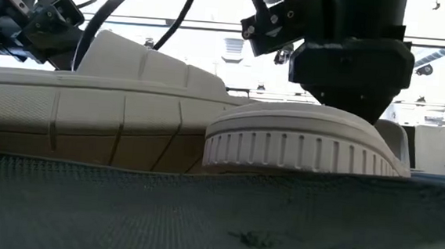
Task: Pick and place slides into the shelf
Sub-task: Put the gray slide on the shelf
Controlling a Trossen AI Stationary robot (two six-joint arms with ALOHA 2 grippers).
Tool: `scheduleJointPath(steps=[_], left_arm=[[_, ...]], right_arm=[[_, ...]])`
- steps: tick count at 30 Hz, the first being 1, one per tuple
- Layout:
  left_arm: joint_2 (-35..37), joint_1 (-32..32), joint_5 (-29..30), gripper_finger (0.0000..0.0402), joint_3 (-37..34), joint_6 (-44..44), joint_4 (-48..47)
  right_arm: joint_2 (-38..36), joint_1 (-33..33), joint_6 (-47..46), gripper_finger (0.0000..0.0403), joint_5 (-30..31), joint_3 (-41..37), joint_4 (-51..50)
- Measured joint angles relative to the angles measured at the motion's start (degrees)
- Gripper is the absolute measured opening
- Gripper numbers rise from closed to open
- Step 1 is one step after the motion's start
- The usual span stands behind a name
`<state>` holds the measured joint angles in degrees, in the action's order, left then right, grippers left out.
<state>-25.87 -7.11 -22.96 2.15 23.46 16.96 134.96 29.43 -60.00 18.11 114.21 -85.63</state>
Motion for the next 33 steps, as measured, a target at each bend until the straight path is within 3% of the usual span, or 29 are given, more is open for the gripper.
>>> scheduleJointPath(steps=[9, 14, 25, 33], left_arm=[[0.00, 0.02, 1.43, 0.0000, 0.00, -0.28, 0.01], [0.00, 0.00, 2.61, 0.0000, 0.00, -0.30, 0.00], [-0.03, 0.02, 3.37, 0.0000, 0.00, -0.29, 0.00], [-1.90, 0.02, 3.44, 0.0000, 0.00, 0.02, 0.03]], right_arm=[[-0.02, -0.18, 1.57, 0.0150, 0.18, -1.31, 0.88], [-0.02, -0.56, 1.23, 0.0118, 3.12, -1.47, -0.05], [-0.57, -4.01, -6.84, 0.0016, 3.56, -1.18, -3.07], [-1.34, -4.83, -4.39, 0.0010, 6.20, 5.26, -4.52]])
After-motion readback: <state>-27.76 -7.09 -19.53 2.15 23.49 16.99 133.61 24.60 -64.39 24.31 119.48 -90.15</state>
